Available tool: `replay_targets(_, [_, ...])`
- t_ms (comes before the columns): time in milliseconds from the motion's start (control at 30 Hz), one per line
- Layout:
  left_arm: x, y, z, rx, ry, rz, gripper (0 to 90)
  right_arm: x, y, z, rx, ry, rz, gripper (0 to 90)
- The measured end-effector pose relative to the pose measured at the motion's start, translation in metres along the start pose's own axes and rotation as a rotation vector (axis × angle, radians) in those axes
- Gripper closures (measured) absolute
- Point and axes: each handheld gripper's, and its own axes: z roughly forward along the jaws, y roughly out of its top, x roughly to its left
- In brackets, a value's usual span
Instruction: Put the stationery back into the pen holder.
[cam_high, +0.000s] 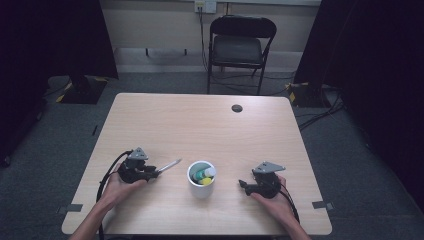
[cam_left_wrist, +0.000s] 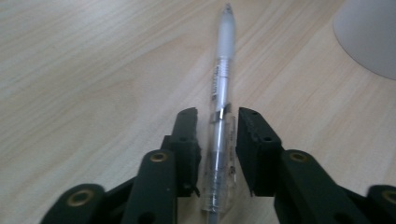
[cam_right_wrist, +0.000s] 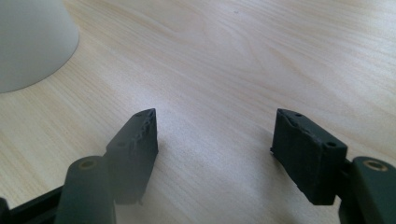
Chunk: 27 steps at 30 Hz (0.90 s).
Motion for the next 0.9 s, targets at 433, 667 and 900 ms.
replay_targets(433, [-0.012, 0.041, 0.026, -0.041, 0.009, 0.064, 71.0, 0.000, 0.000, 0.000, -0.001, -0.001, -0.002, 30.6])
replay_targets(667, [-0.011, 0.038, 0.039, -0.015, 0.019, 0.063, 73.8, 0.000, 0.000, 0.000, -0.001, 0.000, -0.002, 30.6])
replay_targets(900, [-0.023, 0.040, 0.041, 0.015, 0.027, 0.109, 75.9, 0.000, 0.000, 0.000, -0.001, -0.001, -0.002, 30.6])
